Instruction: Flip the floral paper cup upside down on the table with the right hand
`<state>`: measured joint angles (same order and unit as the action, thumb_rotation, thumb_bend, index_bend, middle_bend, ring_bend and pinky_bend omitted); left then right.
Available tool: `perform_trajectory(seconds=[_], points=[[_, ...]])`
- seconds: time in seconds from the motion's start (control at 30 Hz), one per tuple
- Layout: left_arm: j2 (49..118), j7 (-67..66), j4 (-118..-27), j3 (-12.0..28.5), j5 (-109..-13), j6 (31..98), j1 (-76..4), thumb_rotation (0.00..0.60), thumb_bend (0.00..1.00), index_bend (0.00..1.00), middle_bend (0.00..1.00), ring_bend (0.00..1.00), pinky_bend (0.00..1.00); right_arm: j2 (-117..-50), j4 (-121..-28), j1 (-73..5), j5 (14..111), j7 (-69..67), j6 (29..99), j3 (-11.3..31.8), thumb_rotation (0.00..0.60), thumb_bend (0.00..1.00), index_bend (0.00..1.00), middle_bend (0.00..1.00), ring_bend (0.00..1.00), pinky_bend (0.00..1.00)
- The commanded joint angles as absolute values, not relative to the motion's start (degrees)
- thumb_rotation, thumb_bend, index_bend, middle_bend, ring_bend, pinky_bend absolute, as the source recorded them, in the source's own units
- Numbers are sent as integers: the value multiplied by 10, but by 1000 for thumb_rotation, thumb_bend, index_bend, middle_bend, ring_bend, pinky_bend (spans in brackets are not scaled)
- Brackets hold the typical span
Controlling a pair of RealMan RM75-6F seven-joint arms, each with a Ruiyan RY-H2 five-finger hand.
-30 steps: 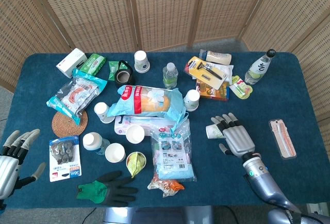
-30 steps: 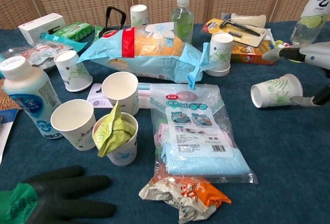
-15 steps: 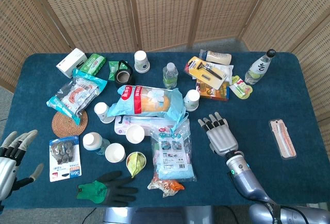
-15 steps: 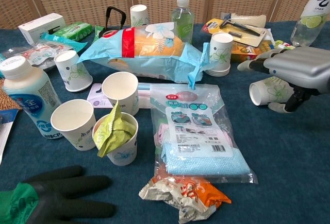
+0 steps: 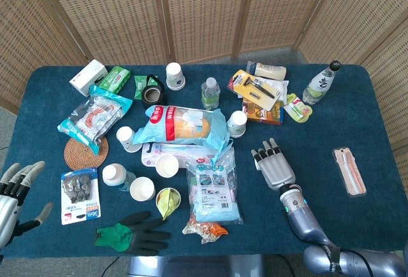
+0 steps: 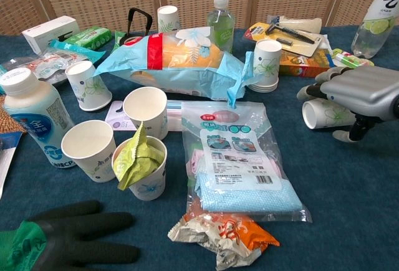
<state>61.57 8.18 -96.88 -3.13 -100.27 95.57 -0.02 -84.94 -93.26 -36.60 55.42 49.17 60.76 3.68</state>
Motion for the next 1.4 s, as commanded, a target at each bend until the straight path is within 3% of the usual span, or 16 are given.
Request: perform_trajectory(seconds=[0.03,0.53,0.9,1.07,1.4], points=[[616,81,-969,-31,-1003,956,0,600,399,61,150,156,0,-850,-934,-367,548,495,611,35,600,378,132,216,0,0],[615,81,-970,-30,-1002,955,-2,600,398,61,150,156,0,-860,-922,-384,503,500,610,42,600,377,171,264,11,0],[617,87,-966,-30,-1000,955,-2,600,398,60,150,156,0,-865,-914,-385,501,489,626,42,600,380,334,418,192,0],[617,89,-963,-30,-1001,955,-2,600,398,60,150,156,0,-860,-920,-380,505,471,632,43,600,380,367,450,225,0],[619,91,-961,-31,-1002,955,-2,600,398,58,150,156,0,-802,-997,-346,513,248,581,94,600,379,368,448,225,0]])
